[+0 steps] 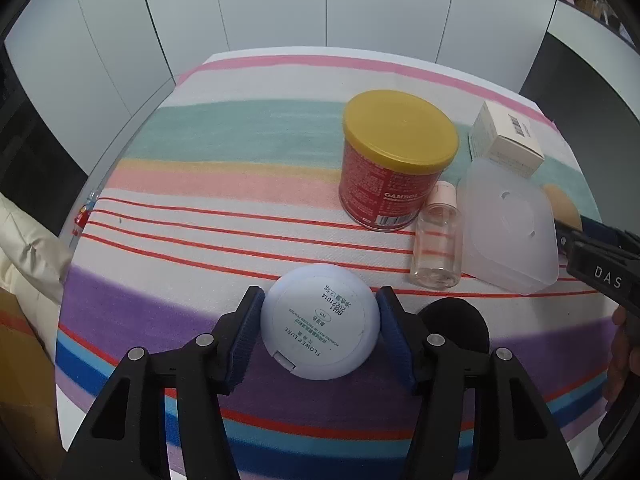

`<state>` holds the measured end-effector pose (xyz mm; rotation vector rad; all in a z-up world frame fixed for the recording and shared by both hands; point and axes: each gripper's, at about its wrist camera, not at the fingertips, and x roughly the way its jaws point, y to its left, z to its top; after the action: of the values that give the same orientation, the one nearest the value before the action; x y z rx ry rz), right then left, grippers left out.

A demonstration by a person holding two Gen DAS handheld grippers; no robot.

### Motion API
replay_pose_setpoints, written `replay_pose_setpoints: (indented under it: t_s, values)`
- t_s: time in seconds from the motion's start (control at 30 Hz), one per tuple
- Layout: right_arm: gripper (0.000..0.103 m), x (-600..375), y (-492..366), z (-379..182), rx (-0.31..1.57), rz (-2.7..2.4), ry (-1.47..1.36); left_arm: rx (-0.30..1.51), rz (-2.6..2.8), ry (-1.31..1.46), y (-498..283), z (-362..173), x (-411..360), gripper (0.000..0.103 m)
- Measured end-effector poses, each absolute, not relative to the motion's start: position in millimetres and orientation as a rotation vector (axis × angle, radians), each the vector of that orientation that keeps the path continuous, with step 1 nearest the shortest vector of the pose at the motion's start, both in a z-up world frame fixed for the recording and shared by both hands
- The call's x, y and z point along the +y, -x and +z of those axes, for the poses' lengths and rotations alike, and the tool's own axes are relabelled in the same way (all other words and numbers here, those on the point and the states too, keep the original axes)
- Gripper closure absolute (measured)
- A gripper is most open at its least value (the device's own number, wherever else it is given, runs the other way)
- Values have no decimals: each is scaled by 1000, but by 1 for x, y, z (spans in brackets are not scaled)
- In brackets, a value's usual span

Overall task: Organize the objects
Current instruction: 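Grasp the white round compact with the left tool while the right tool grasps the tan sponge, then carry the compact and tan sponge in both tools toward the cardboard box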

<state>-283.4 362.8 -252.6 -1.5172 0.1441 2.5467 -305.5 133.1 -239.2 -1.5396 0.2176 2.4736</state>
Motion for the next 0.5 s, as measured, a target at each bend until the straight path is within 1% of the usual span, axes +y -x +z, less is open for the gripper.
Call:
replay_pose_setpoints:
  t_s: [0.03, 0.17, 0.3, 0.5]
  values:
    - [34, 361, 285, -251, 133, 2558, 1518, 213, 2470, 1548, 307, -239, 134, 45]
    - [40, 361, 285, -248, 156, 2558, 1534, 200, 2455, 1578, 306, -240, 132, 45]
    - [41, 364, 280, -237, 169, 2554, 1529, 199, 2451, 1595, 301, -233, 127, 45]
    - [41, 365, 267, -207, 166, 2560, 1500, 199, 2467, 1584, 285, -204, 120, 45]
